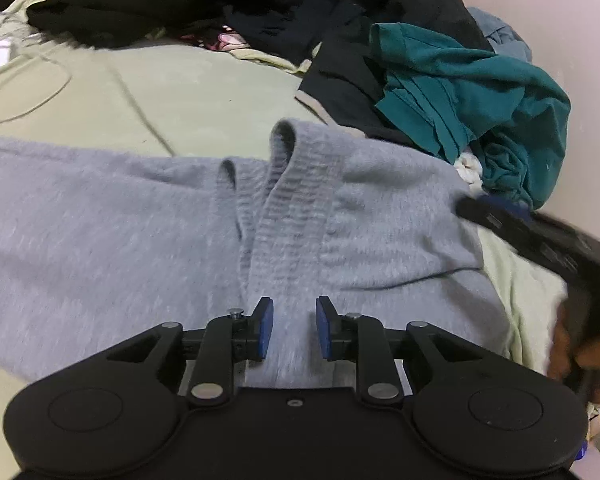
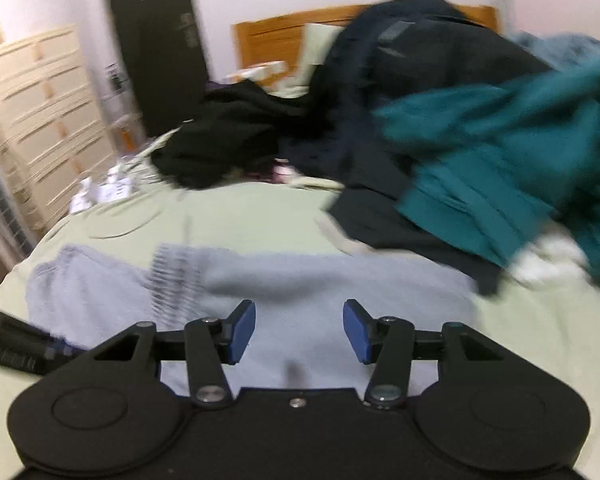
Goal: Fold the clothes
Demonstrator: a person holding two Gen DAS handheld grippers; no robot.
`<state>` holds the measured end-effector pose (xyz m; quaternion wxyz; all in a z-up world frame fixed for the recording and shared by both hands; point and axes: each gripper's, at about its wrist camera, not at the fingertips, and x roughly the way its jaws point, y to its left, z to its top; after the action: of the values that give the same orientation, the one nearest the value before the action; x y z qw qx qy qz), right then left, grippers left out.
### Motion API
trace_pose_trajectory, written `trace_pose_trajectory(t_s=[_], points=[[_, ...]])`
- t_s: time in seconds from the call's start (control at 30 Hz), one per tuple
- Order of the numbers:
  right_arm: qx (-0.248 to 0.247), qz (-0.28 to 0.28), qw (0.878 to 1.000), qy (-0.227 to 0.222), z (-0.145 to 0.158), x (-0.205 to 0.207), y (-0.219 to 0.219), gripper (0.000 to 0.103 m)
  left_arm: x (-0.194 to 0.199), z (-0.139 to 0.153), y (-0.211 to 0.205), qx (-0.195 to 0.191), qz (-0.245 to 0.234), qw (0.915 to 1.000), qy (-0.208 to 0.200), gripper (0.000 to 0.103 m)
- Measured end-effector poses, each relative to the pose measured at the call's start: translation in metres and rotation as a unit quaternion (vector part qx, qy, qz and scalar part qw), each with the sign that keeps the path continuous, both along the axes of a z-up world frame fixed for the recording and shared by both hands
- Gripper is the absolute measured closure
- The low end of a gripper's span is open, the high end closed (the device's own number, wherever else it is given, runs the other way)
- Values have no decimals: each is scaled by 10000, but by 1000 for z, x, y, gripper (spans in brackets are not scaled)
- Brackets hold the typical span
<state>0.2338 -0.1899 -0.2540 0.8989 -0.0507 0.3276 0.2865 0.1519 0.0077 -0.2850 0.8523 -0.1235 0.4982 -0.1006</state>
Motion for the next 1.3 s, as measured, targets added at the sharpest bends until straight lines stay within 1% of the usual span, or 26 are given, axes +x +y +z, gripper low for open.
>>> trace_pose_trajectory(t_s=[0.07, 0.1, 0.17, 0.23, 0.27, 0.3, 0.37, 0.53, 0.6, 0.67, 0.7, 0.73, 0.77, 0.8, 0.83, 0.87, 0.9, 0.93, 1.0, 1.03, 1.07, 1.1, 1.13, 1.17, 1.23, 1.3], points=[[-19, 214, 9998, -3, -7, 9, 20, 53, -7, -4, 1, 145, -32, 9999, 13, 76], [-9, 319, 9995, 69, -14, 16, 32, 53, -8, -7, 3, 192, -8, 9998, 22, 72], [-9, 511, 9985, 204, -26, 30, 54, 53, -11, -10, 7, 97, 114, 9999, 58, 72], [-279, 559, 9976, 282, -40, 37, 67, 54, -12, -11, 8, 120, 133, 9998, 39, 72], [-338, 509, 9974, 369, -47, 40, 68, 54, -12, -13, 6, 212, 86, 9997, 13, 71], [-272, 432, 9976, 462, -52, 42, 67, 53, -11, -14, 5, 289, 56, 9996, -4, 70], [-144, 339, 9976, 585, -61, 45, 63, 52, -11, -19, 4, 297, 100, 9995, 8, 70], [-230, 363, 9981, 453, -72, 42, 65, 50, -11, -28, 6, 263, 166, 9995, -56, 69], [-188, 359, 9980, 477, -73, 43, 63, 49, -12, -28, 8, 196, 216, 9995, -81, 69], [-160, 359, 9981, 485, -73, 44, 62, 49, -13, -22, 16, -75, 348, 9993, -91, 69], [-147, 360, 9981, 482, -73, 44, 62, 49, -13, -20, 21, -218, 412, 9989, -95, 65], [-126, 361, 9981, 480, -73, 44, 61, 49, -15, -17, 27, -352, 483, 9981, -117, 54], [-106, 362, 9981, 480, -73, 44, 60, 49, -20, -11, 40, -525, 630, 9965, -190, 49], [-91, 361, 9981, 487, -73, 44, 60, 49, -23, -7, 48, -521, 735, 9956, -242, 43], [-80, 359, 9981, 492, -73, 44, 60, 49, -26, -4, 56, -483, 827, 9950, -285, 40], [-77, 355, 9982, 486, -73, 44, 60, 49, -32, 0, 72, -396, 991, 9937, -352, 37], [-73, 345, 9983, 465, -73, 44, 60, 48, -36, 2, 88, -301, 1158, 9921, -371, 31], [-69, 339, 9984, 445, -73, 43, 59, 48, -40, 2, 103, -216, 1343, 9901, -361, 29], [-54, 328, 9986, 414, -74, 41, 59, 48, -45, -1, 133, -99, 1765, 9838, -301, 28], [-35, 321, 9987, 393, -74, 40, 58, 48, -45, -2, 143, -62, 1893, 9815, -274, 27], [-18, 317, 9988, 374, -74, 40, 58, 48, -48, -5, 160, 19, 2145, 9764, -239, 27], [-1, 314, 9989, 354, -74, 39, 57, 48, -51, -7, 173, 84, 2347, 9717, -248, 24], [10, 312, 9989, 337, -74, 38, 57, 48, -53, -10, 188, 138, 2585, 9655, -275, 21], [-1, 315, 9990, 321, -74, 38, 57, 48, -57, -14, 205, 143, 2872, 9572, -341, 19], [-58, 392, 9987, 323, -67, 36, 56, 45, -60, -20, 224, -17, 3145, 9485, -388, 15], [-108, 497, 9980, 368, -59, 35, 54, 33, -60, -35, 250, -457, 3480, 9360, -271, 15]])
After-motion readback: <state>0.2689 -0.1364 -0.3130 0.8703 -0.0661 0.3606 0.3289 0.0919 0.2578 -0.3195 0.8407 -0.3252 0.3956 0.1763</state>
